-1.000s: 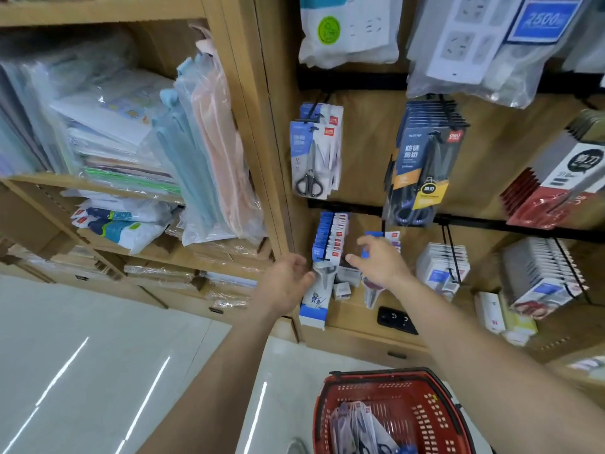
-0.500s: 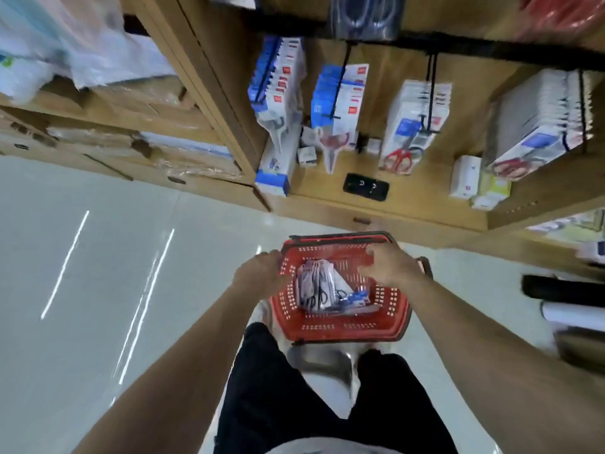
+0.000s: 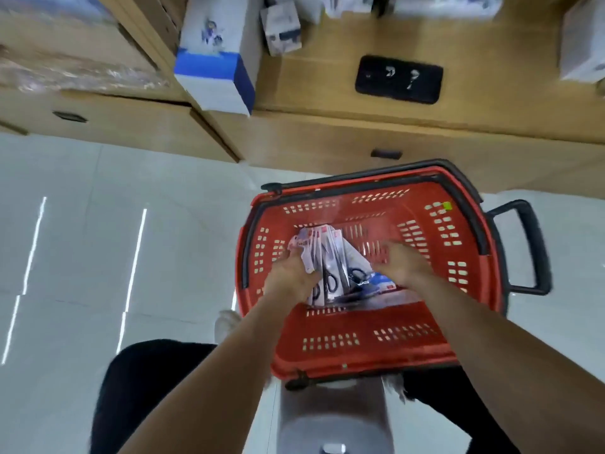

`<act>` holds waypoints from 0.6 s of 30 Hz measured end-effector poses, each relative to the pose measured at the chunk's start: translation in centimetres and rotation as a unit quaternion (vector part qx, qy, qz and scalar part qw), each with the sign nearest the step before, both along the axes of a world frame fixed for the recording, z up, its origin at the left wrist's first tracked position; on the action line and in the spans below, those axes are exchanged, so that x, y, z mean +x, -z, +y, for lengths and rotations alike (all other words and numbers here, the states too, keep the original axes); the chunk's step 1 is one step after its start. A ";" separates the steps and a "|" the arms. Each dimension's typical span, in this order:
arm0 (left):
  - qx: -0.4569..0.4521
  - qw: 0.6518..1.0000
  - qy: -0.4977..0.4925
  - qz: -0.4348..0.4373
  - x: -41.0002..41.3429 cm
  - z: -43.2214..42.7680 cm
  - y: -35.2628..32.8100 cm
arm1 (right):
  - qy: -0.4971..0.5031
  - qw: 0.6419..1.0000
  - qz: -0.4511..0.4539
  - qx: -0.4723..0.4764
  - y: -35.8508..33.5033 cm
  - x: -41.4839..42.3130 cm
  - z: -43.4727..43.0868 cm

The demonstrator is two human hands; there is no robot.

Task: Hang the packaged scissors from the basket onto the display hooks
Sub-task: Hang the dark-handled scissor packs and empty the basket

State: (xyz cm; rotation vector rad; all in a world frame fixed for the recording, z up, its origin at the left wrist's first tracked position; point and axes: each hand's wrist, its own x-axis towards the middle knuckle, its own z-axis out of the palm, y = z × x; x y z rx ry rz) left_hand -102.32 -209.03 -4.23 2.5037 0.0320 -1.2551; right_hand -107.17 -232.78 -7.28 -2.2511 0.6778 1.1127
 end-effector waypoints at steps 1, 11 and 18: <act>0.000 1.000 -0.014 0.004 0.0 -0.3 2.8 | -0.004 1.000 -0.004 0.002 3.2 0.3 0.0; 0.025 0.986 -0.167 -0.009 -1.0 -1.7 22.1 | -0.021 0.998 -0.037 0.056 22.8 3.2 1.1; 0.074 0.992 0.030 -0.093 -3.4 -0.4 24.5 | 0.048 0.984 -0.021 0.171 25.7 1.6 1.5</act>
